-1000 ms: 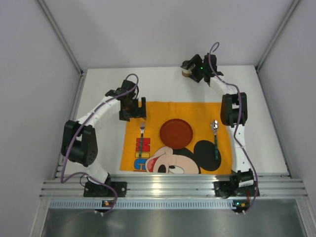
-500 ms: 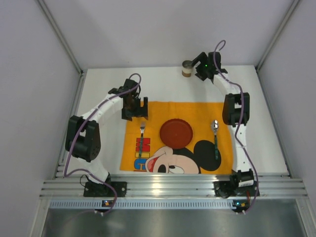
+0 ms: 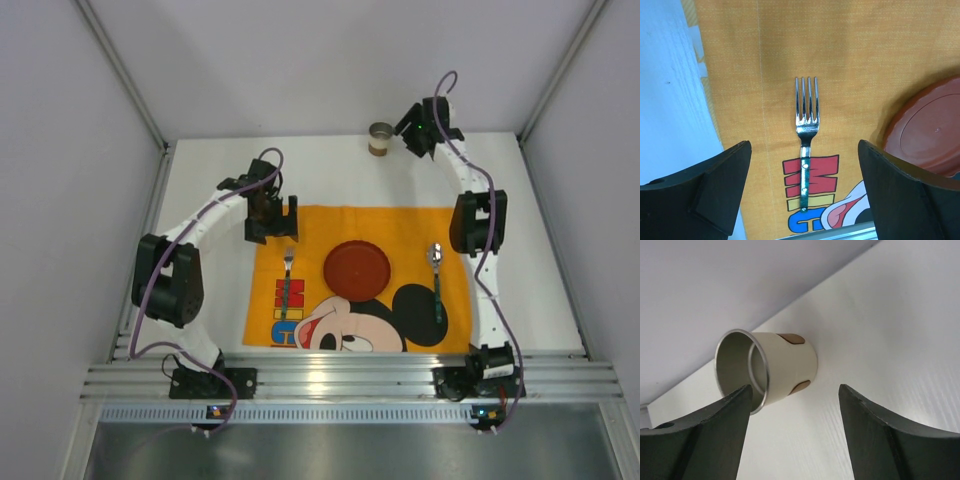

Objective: Set the dinner table for one person

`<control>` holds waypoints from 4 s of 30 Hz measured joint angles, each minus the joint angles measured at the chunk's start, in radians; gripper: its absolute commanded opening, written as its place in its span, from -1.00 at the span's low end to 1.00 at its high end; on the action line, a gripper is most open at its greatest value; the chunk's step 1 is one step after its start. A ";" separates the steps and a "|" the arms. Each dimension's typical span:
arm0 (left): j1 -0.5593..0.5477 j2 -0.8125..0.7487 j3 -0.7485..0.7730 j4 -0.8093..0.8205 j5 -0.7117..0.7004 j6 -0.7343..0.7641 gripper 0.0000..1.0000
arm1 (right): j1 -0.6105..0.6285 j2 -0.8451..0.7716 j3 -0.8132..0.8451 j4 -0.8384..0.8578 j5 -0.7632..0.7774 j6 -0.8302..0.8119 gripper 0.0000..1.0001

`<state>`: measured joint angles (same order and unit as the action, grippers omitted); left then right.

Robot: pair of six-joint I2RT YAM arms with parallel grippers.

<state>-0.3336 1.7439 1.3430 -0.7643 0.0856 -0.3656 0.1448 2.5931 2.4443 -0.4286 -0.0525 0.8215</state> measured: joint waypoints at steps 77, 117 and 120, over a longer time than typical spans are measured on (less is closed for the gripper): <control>-0.047 -0.087 -0.197 0.113 0.155 -0.051 0.82 | -0.032 -0.651 -0.934 -0.525 0.127 -0.427 -0.04; -0.064 -1.096 -0.883 0.547 -0.505 0.063 0.97 | 0.352 -1.967 -1.430 -0.268 -0.136 -0.349 1.00; -0.065 -1.128 -0.947 0.555 -0.623 0.098 0.97 | 0.356 -2.075 -1.430 -0.310 -0.133 -0.331 1.00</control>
<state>-0.3988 0.6155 0.3958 -0.2089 -0.5369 -0.2676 0.5011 0.5182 1.0145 -0.7383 -0.1852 0.4904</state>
